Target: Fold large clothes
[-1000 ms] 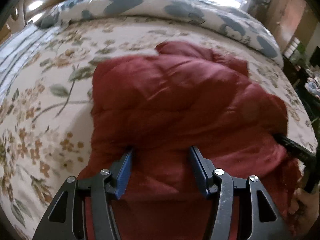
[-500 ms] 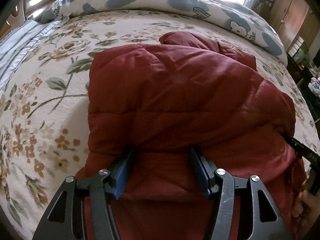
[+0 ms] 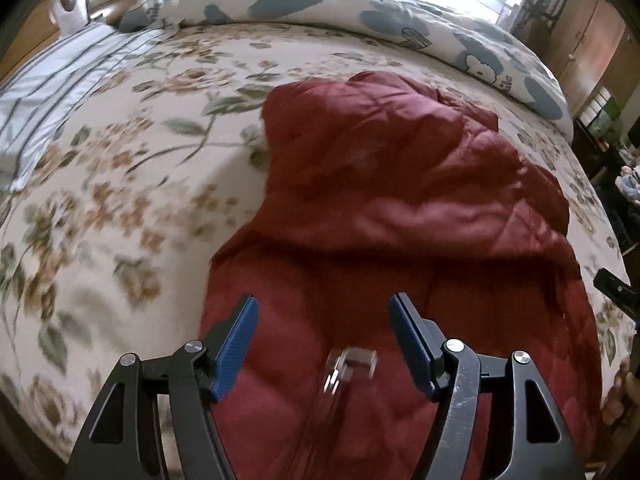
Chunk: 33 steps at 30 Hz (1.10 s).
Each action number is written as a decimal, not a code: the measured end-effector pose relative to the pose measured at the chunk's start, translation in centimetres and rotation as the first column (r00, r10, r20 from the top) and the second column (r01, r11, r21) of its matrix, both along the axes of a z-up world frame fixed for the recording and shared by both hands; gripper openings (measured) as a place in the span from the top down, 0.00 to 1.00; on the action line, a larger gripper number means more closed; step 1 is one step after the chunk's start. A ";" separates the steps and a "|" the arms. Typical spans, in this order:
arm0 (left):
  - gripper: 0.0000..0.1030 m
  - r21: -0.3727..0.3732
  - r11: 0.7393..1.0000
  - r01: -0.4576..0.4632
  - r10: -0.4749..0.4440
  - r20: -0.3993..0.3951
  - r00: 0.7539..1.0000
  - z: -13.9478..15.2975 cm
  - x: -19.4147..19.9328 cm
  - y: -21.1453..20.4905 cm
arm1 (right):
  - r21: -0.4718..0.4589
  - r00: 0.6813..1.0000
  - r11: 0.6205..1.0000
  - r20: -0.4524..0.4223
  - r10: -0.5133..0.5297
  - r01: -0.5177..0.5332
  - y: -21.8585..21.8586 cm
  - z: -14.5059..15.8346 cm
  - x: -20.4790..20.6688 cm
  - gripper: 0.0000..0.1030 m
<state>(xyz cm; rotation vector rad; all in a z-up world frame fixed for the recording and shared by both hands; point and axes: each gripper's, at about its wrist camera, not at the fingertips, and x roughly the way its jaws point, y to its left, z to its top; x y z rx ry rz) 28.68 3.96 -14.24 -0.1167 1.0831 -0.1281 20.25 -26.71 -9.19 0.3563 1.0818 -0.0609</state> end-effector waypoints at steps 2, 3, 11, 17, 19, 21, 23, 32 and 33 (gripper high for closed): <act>0.32 -0.008 1.000 -0.011 0.011 0.003 1.000 0.6 -2.0 0.7 | 0.005 1.000 1.000 0.002 0.005 -0.005 0.2 0.5 -1.6 0.31; 0.31 -0.011 1.000 -0.016 0.016 0.003 1.000 0.9 -2.8 1.0 | 0.007 1.000 1.000 0.004 0.007 -0.007 0.3 0.6 -2.4 0.31; 0.30 -0.016 0.999 -0.032 0.032 0.010 0.999 2.8 -10.1 3.1 | 0.021 1.000 1.000 -0.016 0.002 -0.002 0.3 1.6 -7.9 0.29; 0.29 -0.033 0.998 -0.059 0.059 -0.003 0.998 3.1 -13.7 4.9 | 0.015 0.999 0.999 -0.026 -0.044 0.044 -1.1 2.1 -12.3 0.27; 0.28 -0.043 0.996 -0.081 0.080 -0.011 0.997 3.0 -14.8 5.8 | 0.012 0.997 0.998 -0.033 -0.064 0.065 -1.8 2.1 -13.7 0.26; 0.28 -0.044 0.995 -0.092 0.092 -0.017 0.996 2.7 -15.4 6.5 | 0.008 0.996 0.997 -0.043 -0.079 0.080 -2.2 2.1 -15.1 0.26; 0.28 -0.055 0.993 -0.103 0.102 -0.027 0.994 2.5 -16.3 7.2 | 0.004 0.994 0.995 -0.057 -0.095 0.095 -2.8 1.9 -16.4 0.26; 0.24 -0.086 0.989 -0.123 0.117 -0.079 0.990 1.1 -17.9 8.7 | 0.030 0.988 0.991 -0.090 -0.129 0.132 -3.5 1.0 -20.1 0.26; 0.23 -0.091 0.988 -0.124 0.116 -0.083 0.990 0.9 -18.0 8.8 | 0.039 0.988 0.991 -0.092 -0.126 0.130 -3.4 0.8 -20.3 0.26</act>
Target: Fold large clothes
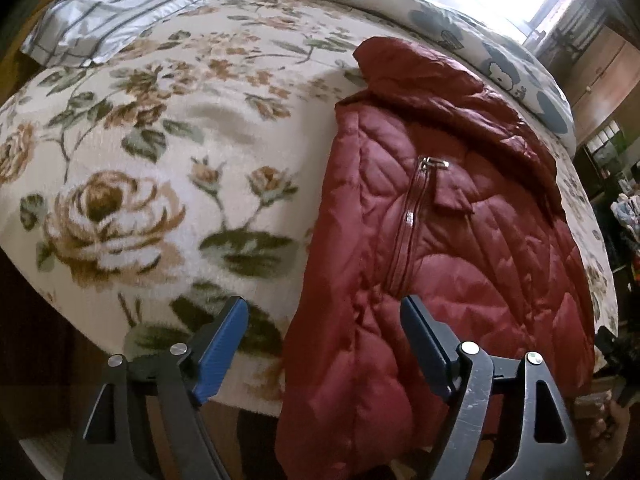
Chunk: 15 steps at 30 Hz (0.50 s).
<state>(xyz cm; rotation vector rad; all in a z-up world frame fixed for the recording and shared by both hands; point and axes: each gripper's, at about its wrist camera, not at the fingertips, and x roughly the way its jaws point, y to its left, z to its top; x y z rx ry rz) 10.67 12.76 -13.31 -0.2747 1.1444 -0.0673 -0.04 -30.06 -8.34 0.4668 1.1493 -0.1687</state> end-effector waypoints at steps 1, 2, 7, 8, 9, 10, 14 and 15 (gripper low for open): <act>0.23 -0.008 1.000 0.001 -0.001 -0.004 1.000 -0.1 -0.2 0.1 | 0.009 1.000 1.000 -0.002 0.003 -0.003 0.1 -0.2 -0.2 0.26; 0.22 -0.013 1.000 0.002 -0.002 -0.007 1.000 -0.3 -0.4 0.2 | 0.017 1.000 1.000 -0.004 0.009 -0.009 0.3 -0.4 -0.3 0.26; 0.21 -0.037 0.999 0.004 -0.005 -0.033 0.999 -1.4 -1.0 0.5 | 0.039 0.999 0.999 -0.019 0.026 -0.025 1.1 -1.4 -0.9 0.26; 0.21 -0.052 0.999 0.006 -0.008 -0.039 0.999 -1.7 -1.1 0.5 | 0.043 0.999 0.999 -0.020 0.025 -0.024 1.2 -1.5 -1.0 0.26; 0.21 -0.067 0.998 0.011 -0.014 -0.045 0.999 -2.0 -1.2 0.5 | 0.051 0.999 0.998 -0.022 0.024 -0.023 1.2 -1.7 -1.1 0.26; 0.21 -0.076 0.997 0.019 -0.023 -0.051 0.998 -2.3 -1.3 0.4 | 0.060 0.999 0.998 -0.025 0.023 -0.022 1.2 -1.9 -1.2 0.26; 0.21 -0.098 0.994 0.044 -0.052 -0.079 0.996 -3.6 -1.6 0.0 | 0.094 0.999 0.995 -0.033 0.031 -0.028 1.4 -2.6 -1.6 0.26; 0.21 -0.102 0.994 0.047 -0.056 -0.082 0.995 -3.7 -1.6 -0.1 | 0.103 0.999 0.994 -0.036 0.032 -0.028 1.5 -2.8 -1.7 0.26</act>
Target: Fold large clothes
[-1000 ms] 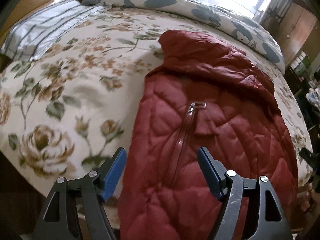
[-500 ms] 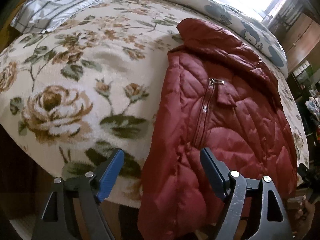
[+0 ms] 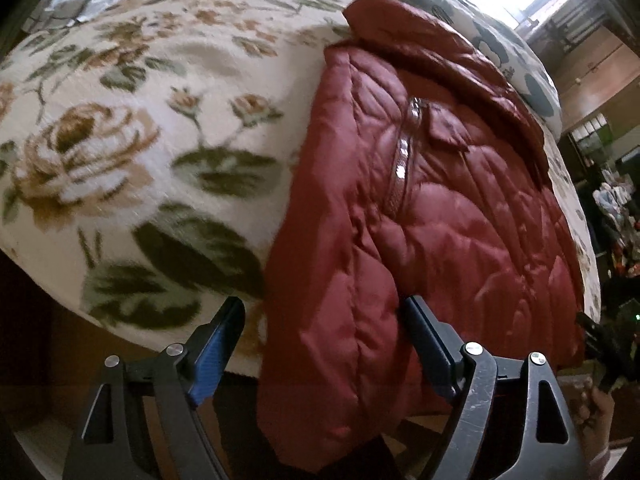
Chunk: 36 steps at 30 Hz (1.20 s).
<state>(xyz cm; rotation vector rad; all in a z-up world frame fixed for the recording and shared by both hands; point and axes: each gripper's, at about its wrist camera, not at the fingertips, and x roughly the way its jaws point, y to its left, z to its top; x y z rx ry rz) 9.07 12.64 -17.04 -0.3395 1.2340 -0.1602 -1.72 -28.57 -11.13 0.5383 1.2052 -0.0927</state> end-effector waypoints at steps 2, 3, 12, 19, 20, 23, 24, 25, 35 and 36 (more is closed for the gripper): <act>0.21 -0.015 1.000 0.016 -0.016 -0.004 1.000 -0.4 -0.1 -0.3 | 0.013 1.000 1.000 -0.007 0.003 -0.003 0.2 -0.3 -0.2 0.26; 0.21 -0.018 1.000 0.019 -0.020 -0.005 1.000 -0.6 -0.1 -0.5 | 0.017 1.000 1.000 -0.010 0.004 -0.004 0.2 -0.5 -0.2 0.26; 0.24 -0.023 0.996 0.090 -0.090 -0.011 0.996 -1.5 0.1 -2.8 | 0.070 0.999 0.997 -0.019 0.028 -0.027 1.0 -1.1 -0.9 0.26; 0.70 -0.043 0.992 0.121 -0.120 0.019 0.993 -1.3 0.1 -3.7 | 0.072 0.998 0.995 -0.007 0.069 -0.068 1.9 -0.9 -0.8 0.52; 0.74 -0.036 0.991 0.128 -0.127 0.031 0.991 -0.9 0.0 -3.9 | 0.071 0.997 0.994 0.001 0.080 -0.079 2.1 -0.6 -0.8 0.60; 0.80 -0.022 0.990 0.140 -0.139 0.057 0.989 -0.2 -0.3 -4.2 | 0.067 0.995 0.993 0.027 0.092 -0.094 2.4 0.4 -0.8 0.70; 0.80 -0.023 0.990 0.142 -0.140 0.063 0.988 0.2 -0.5 -4.1 | 0.071 0.995 0.993 0.040 0.093 -0.095 2.4 0.8 -0.8 0.71; 0.82 -0.027 0.990 0.142 -0.140 0.073 0.987 0.5 -0.6 -4.1 | 0.077 0.994 0.992 0.055 0.092 -0.097 2.4 1.2 -0.8 0.72; 0.85 -0.053 0.987 0.151 -0.138 0.196 0.971 6.0 -1.7 -3.0 | 0.092 0.963 0.987 0.248 0.103 -0.129 2.9 5.6 0.5 0.75; 0.85 -0.056 0.987 0.152 -0.137 0.209 0.968 6.5 -1.6 -3.1 | 0.087 0.958 0.987 0.265 0.105 -0.132 3.0 5.9 0.8 0.75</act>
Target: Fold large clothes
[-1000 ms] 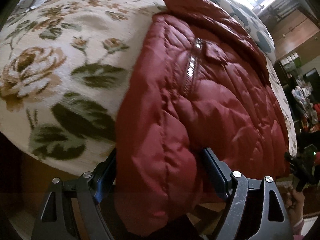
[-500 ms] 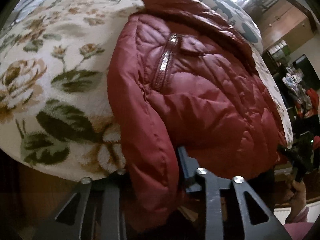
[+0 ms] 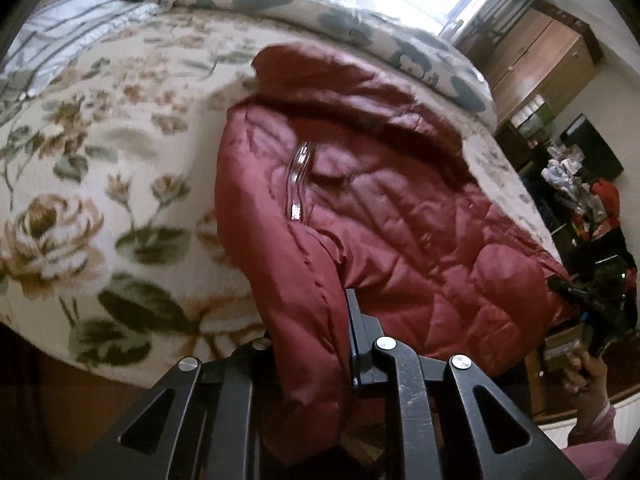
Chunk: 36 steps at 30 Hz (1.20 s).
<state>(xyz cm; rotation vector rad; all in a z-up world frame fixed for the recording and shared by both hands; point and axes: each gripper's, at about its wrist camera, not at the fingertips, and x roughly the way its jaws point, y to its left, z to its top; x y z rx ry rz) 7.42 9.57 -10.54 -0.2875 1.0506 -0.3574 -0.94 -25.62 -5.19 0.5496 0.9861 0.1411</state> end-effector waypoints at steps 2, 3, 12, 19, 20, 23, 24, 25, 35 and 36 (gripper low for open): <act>0.85 -0.008 1.000 -0.001 0.001 0.027 1.000 1.1 0.1 0.1 | -0.001 1.000 1.000 0.029 0.000 0.000 0.0 0.6 0.6 0.75; 0.85 -0.015 1.000 -0.001 0.001 0.043 0.999 1.8 0.2 0.0 | -0.003 0.999 1.000 0.040 0.000 0.000 -0.1 0.8 0.9 0.75; 0.85 -0.036 0.999 -0.014 0.019 0.142 0.990 5.7 2.7 0.7 | -0.018 0.990 0.999 0.138 -0.035 0.038 -1.7 3.3 4.8 0.75; 0.85 -0.039 0.997 -0.059 0.065 0.173 0.983 7.9 6.5 -0.3 | -0.050 0.981 0.997 0.189 -0.045 0.056 -2.7 4.9 9.1 0.75; 0.84 -0.033 0.997 -0.068 0.072 0.179 0.981 8.1 7.1 -0.6 | -0.052 0.979 0.997 0.196 -0.050 0.062 -2.9 5.0 9.9 0.75; 0.84 -0.022 0.995 -0.093 0.096 0.190 0.977 8.5 9.2 -1.2 | -0.048 0.974 0.995 0.214 -0.073 0.086 -3.6 5.3 12.1 0.75; 0.84 -0.023 0.994 -0.103 0.106 0.188 0.976 8.5 10.0 -1.4 | -0.049 0.972 0.994 0.218 -0.082 0.095 -3.8 5.4 12.9 0.75; 0.84 -0.027 0.993 -0.114 0.117 0.190 0.975 8.6 11.0 -1.6 | -0.049 0.971 0.993 0.223 -0.091 0.104 -3.9 5.4 13.7 0.75; 0.84 0.029 0.986 -0.165 0.156 0.199 0.968 7.6 20.1 -4.3 | -0.086 0.962 0.977 0.215 -0.171 0.193 -5.7 3.6 22.4 0.75; 0.84 0.030 0.985 -0.168 0.159 0.195 0.968 7.3 20.9 -4.4 | -0.092 0.961 0.975 0.210 -0.180 0.202 -5.9 3.2 23.0 0.75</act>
